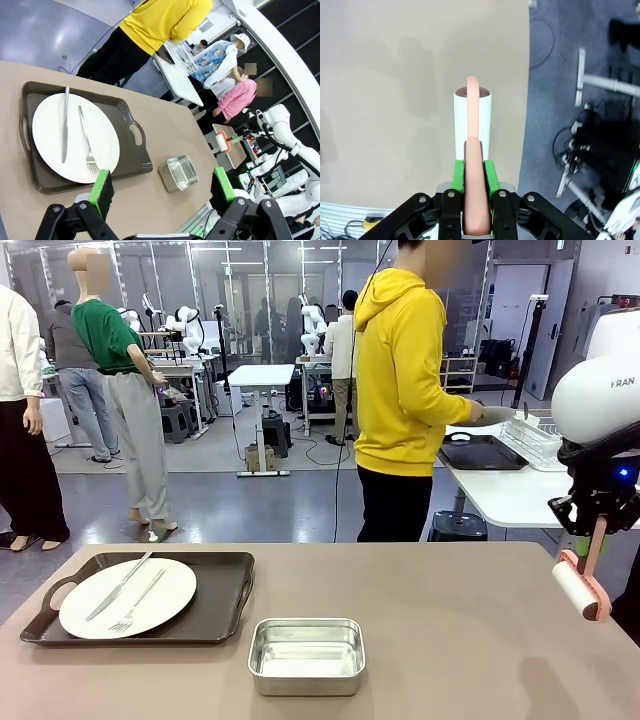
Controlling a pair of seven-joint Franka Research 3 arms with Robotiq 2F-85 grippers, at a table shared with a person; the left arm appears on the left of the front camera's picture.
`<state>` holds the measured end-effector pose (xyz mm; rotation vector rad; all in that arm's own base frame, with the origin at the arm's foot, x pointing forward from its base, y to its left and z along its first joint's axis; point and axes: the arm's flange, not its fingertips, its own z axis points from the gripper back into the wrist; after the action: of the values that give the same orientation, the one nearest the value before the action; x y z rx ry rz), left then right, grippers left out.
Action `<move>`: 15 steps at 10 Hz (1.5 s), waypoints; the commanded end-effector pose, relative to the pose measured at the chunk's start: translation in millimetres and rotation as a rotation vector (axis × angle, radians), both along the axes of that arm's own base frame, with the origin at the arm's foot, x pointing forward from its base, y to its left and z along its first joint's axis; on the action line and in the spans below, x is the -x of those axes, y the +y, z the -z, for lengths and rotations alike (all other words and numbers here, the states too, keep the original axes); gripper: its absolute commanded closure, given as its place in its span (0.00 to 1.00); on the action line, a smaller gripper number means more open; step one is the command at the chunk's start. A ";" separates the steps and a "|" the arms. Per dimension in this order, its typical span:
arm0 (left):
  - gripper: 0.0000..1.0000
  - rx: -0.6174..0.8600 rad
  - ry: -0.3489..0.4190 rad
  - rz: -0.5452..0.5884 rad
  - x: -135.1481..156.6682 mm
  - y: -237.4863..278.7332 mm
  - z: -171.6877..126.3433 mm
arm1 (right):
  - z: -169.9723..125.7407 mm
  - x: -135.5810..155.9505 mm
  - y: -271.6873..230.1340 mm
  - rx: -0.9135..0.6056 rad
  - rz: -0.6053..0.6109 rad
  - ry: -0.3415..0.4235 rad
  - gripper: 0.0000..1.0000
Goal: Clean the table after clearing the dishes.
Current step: Place the Lint Roller back on top of the Airtight Container.
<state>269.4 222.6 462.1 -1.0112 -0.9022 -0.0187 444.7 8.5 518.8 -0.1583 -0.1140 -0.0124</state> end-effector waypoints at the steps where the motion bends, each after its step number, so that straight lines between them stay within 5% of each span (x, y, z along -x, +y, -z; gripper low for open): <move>1: 0.00 0.003 -0.010 0.003 -0.5 2.1 -2.6 | -30.2 3.5 39.5 0.142 -0.304 -0.134 0.80; 4: 0.00 0.003 -0.010 0.003 -0.5 2.1 -2.6 | -70.7 -7.3 130.2 0.184 -1.007 -0.161 0.80; 6: 0.00 0.003 -0.010 0.003 -0.5 2.1 -2.6 | -76.7 -12.3 201.6 0.181 -1.205 -0.114 0.80; 7: 0.00 0.003 -0.010 0.003 -0.5 2.1 -2.6 | -71.7 -14.6 246.5 0.176 -1.224 -0.051 0.80; 11: 0.00 0.003 -0.010 0.003 -0.5 2.1 -2.6 | -21.0 24.7 380.2 0.178 -1.516 -0.004 0.80; 15: 0.00 0.003 -0.010 0.003 -0.5 2.1 -2.6 | -8.2 64.8 401.3 0.077 -1.400 0.060 0.80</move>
<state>269.3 222.7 462.0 -1.0115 -0.9023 -0.0184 386.6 416.6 522.4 -0.1520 -0.1569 1.4804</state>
